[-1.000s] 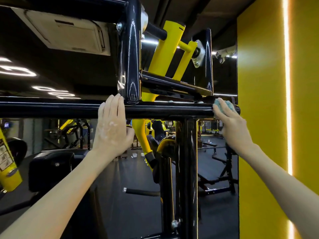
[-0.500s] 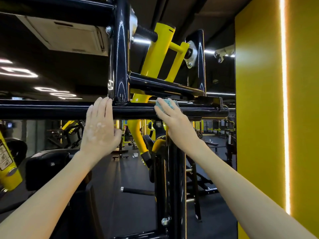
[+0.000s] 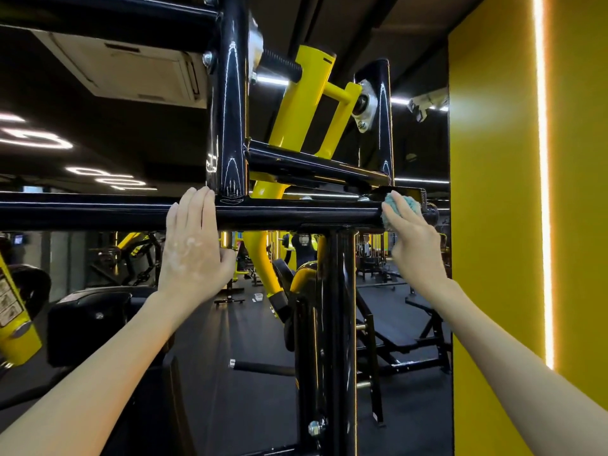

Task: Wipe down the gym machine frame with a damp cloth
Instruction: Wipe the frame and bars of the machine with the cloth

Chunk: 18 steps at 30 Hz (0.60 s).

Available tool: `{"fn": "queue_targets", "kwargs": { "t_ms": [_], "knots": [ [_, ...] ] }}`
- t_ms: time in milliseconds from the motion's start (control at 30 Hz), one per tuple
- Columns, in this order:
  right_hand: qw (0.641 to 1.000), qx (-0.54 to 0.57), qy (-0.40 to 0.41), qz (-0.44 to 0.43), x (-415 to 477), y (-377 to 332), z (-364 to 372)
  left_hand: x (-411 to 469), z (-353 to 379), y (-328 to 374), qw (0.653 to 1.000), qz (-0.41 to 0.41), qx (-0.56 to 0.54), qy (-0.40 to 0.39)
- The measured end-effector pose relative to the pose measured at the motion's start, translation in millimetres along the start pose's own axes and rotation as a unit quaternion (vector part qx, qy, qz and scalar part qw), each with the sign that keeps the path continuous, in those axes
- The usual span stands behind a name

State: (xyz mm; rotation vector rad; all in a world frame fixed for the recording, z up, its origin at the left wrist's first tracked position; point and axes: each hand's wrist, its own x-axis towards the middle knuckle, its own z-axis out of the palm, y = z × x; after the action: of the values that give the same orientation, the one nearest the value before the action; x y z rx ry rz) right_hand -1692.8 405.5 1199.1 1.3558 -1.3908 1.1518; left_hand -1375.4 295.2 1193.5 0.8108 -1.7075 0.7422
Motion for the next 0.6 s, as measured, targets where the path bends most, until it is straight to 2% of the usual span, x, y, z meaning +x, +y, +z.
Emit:
{"fn": "queue_targets", "kwargs": {
  "t_ms": [67,233,433,600],
  "knots": [
    [0.999,0.029,0.015,0.008,-0.1,-17.3,9.3,0.1,-1.3,0.1,1.0,0.001,-0.003,-0.004],
    [0.994,0.092,-0.001,-0.056,6.3,-76.1,25.9,-0.6,-4.7,-0.9,1.0,0.007,0.002,-0.022],
    [0.984,0.1,-0.048,-0.139,8.3,-142.7,43.2,-0.9,-11.1,-0.1,0.999,0.009,0.011,-0.052],
    [0.974,0.101,-0.052,-0.195,13.3,-180.7,55.7,-0.7,-20.8,-7.3,0.996,0.031,0.018,-0.082]
  ]
}}
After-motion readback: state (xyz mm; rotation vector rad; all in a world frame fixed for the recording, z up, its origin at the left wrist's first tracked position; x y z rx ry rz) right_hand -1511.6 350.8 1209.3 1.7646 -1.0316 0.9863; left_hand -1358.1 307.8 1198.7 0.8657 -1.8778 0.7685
